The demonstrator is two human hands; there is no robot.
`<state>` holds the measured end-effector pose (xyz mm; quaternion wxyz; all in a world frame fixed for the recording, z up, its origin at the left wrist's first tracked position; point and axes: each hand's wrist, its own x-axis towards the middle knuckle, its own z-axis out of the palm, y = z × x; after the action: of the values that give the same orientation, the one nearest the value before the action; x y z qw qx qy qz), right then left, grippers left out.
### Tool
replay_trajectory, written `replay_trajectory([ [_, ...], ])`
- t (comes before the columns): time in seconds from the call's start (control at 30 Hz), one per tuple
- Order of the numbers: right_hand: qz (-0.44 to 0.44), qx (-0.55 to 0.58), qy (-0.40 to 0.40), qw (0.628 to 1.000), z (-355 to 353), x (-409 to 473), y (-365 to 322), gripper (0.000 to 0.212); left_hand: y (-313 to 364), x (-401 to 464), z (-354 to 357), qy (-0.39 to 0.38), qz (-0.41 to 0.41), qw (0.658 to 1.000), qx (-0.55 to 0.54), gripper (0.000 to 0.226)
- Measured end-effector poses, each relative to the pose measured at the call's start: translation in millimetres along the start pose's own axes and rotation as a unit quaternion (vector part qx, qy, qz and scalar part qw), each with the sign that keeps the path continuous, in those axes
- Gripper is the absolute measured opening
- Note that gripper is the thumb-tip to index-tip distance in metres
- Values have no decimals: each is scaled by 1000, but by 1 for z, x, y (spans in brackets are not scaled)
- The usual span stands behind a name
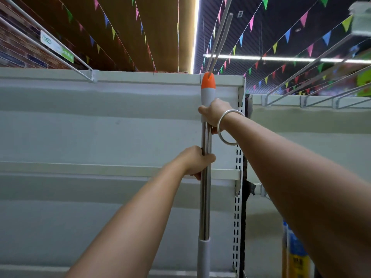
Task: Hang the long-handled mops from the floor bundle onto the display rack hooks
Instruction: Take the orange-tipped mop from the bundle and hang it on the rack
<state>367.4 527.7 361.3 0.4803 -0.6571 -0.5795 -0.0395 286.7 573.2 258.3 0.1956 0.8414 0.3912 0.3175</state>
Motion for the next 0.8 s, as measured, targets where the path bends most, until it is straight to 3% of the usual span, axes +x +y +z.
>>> replay_trajectory([
  [0.3, 6, 14, -1, 1000, 6, 5, 6, 21, -4, 11, 4, 5, -12, 1000, -1, 27],
  [0.5, -23, -25, 28, 999, 20, -9, 18, 36, 0, 2, 8, 17, -9, 1000, -6, 29],
  [0.57, -23, 10, 6, 1000, 34, -21, 33, 29, 1, -4, 10, 25, -5, 1000, -17, 27],
  [0.7, 0, 25, -35, 999, 50, -50, 63, 29, 5, -20, 15, 51, 22, 998, 43, 20],
  [0.8, 12, 31, -29, 999, 52, -72, 74, 24, 4, -36, 19, 48, 29, 996, 73, 28],
])
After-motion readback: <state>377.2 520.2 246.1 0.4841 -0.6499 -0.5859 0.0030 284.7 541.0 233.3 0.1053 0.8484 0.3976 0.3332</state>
